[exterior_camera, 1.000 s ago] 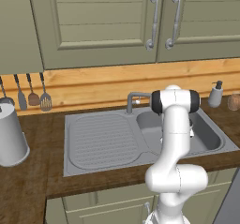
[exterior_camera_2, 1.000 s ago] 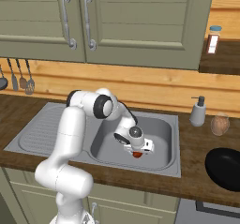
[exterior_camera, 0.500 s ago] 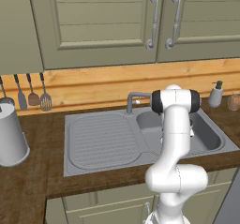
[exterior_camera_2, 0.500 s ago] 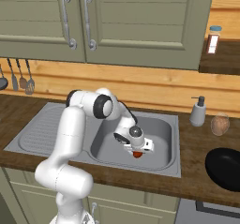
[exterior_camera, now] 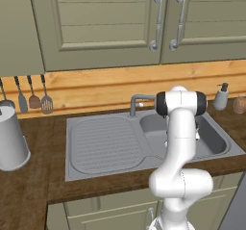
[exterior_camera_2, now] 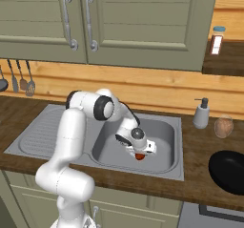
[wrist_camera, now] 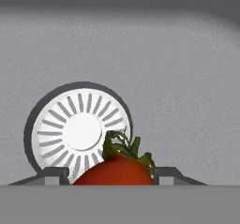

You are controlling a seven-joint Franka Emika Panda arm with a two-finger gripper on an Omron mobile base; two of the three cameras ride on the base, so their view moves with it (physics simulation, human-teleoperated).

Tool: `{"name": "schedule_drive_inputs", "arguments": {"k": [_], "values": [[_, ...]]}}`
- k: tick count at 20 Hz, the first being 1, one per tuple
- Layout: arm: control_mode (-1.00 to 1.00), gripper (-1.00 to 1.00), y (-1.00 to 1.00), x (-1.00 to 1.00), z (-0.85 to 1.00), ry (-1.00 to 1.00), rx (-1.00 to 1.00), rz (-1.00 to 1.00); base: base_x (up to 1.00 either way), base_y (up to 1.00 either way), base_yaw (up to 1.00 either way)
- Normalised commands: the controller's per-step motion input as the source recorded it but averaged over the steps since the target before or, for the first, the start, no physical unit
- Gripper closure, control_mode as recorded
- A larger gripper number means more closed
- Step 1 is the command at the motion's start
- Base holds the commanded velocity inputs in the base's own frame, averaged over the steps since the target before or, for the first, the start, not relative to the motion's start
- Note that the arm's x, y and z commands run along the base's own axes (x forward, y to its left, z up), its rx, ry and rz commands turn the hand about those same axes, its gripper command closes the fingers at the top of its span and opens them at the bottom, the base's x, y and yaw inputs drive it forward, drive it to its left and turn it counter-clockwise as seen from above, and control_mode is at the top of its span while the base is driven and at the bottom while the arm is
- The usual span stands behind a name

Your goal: Pick the tomato from the sink and place it in the bowl. Then pick the bowl and place it in the microwave. Then close the microwave door and press the start button.

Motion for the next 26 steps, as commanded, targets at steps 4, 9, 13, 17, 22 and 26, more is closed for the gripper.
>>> {"name": "schedule_drive_inputs", "arguments": {"k": [4, 9, 13, 17, 22, 26], "values": [[-1.0, 1.0, 0.25, -0.66, 0.62, -0.26, -0.01, -0.1, 0.0, 0.0, 0.0], [-1.0, 1.0, 0.08, -0.43, 0.98, -0.19, 0.01, -0.11, 0.0, 0.0, 0.0], [-1.0, 1.0, 0.0, -0.49, 0.86, -0.14, 0.01, -0.1, 0.0, 0.0, 0.0], [-1.0, 1.0, 0.0, -0.65, 0.81, -0.16, 0.0, -0.06, 0.0, 0.0, 0.0], [-1.0, 1.0, -0.1, -0.41, 0.96, -0.13, 0.09, -0.07, 0.0, 0.0, 0.0], [-1.0, 1.0, -0.52, -0.06, 1.0, -0.06, 0.25, -0.1, 0.0, 0.0, 0.0]]}}
